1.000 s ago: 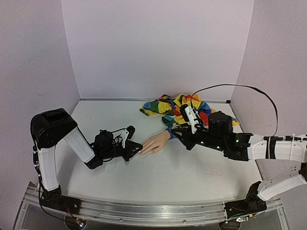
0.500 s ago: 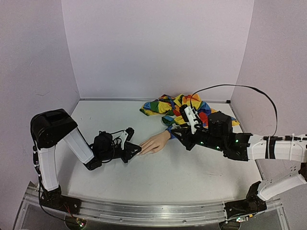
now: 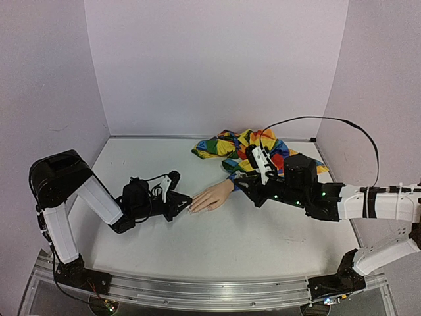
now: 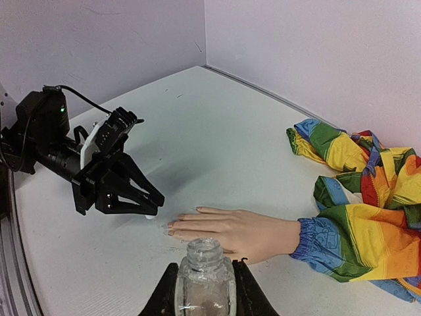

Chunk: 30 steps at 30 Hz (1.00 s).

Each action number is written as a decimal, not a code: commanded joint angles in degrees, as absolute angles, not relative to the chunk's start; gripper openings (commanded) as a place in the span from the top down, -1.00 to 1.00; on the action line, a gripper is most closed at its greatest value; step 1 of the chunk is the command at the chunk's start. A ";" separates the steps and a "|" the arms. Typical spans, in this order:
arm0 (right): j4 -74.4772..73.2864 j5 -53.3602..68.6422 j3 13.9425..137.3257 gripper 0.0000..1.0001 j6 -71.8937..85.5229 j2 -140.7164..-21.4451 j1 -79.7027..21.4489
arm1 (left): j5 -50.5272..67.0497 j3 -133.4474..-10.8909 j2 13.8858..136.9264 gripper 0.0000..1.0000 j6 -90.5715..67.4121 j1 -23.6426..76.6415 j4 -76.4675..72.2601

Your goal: Paint the nails

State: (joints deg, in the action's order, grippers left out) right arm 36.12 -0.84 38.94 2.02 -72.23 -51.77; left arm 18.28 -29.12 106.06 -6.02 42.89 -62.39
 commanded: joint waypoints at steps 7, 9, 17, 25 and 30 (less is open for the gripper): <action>40.69 -0.44 39.39 1.00 3.25 -71.43 -51.50 | 19.00 -35.38 108.13 1.00 -5.92 42.58 -62.32; 40.70 -0.46 39.21 1.00 3.25 -71.20 -51.50 | 18.98 -35.66 108.57 1.00 -5.68 42.54 -62.31; 40.69 -0.50 39.19 1.00 3.25 -71.06 -51.48 | 17.41 -35.27 109.32 1.00 -6.03 42.59 -61.46; 40.70 -0.45 39.46 1.00 3.16 -71.45 -51.50 | 18.02 -35.00 109.65 1.00 -6.53 42.58 -61.05; 40.74 -0.46 39.46 1.00 3.25 -71.46 -51.50 | 18.11 -35.07 109.75 1.00 -6.34 42.61 -60.78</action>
State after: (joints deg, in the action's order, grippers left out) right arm 36.88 -0.82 38.92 2.81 -72.23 -51.77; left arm 17.89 -34.17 109.10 -6.04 42.89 -59.81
